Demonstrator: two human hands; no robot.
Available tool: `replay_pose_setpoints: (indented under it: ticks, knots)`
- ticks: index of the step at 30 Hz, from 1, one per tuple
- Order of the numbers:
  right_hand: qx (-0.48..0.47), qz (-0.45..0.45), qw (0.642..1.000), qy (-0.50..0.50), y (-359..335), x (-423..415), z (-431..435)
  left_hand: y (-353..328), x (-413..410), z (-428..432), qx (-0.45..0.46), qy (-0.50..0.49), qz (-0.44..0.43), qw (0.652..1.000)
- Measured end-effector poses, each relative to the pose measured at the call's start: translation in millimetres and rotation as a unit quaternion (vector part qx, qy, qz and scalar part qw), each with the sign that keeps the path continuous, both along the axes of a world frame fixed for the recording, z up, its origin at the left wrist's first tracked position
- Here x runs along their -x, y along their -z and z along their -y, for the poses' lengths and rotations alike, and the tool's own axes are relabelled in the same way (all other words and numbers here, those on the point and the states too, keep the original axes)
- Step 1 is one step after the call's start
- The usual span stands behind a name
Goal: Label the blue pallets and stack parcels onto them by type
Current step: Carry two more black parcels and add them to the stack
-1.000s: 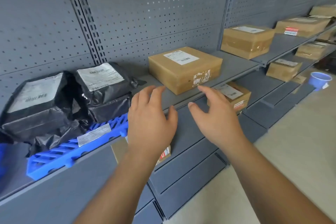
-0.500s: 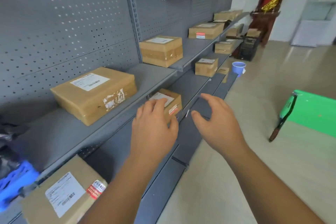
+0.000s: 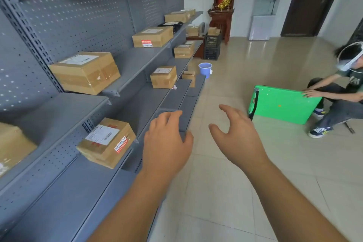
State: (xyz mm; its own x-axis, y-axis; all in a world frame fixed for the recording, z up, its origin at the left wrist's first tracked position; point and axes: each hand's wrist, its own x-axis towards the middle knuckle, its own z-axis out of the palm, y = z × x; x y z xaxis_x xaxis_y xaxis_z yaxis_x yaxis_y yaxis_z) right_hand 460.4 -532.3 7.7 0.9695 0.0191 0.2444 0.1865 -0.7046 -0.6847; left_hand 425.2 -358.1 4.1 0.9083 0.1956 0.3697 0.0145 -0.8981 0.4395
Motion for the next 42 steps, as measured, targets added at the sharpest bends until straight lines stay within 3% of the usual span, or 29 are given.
replay_pose_setpoints:
  ticks: [26, 42]
  knots:
    - [0.047, -0.128, 0.972, 0.190, 32, -339, -8, 38, -413, -15, -0.014, 0.192, -0.073, 0.979]
    - [0.055, -0.145, 0.976, 0.153, 39, -609, 110, 38, -663, 104, -0.028, 0.156, -0.090, 0.983]
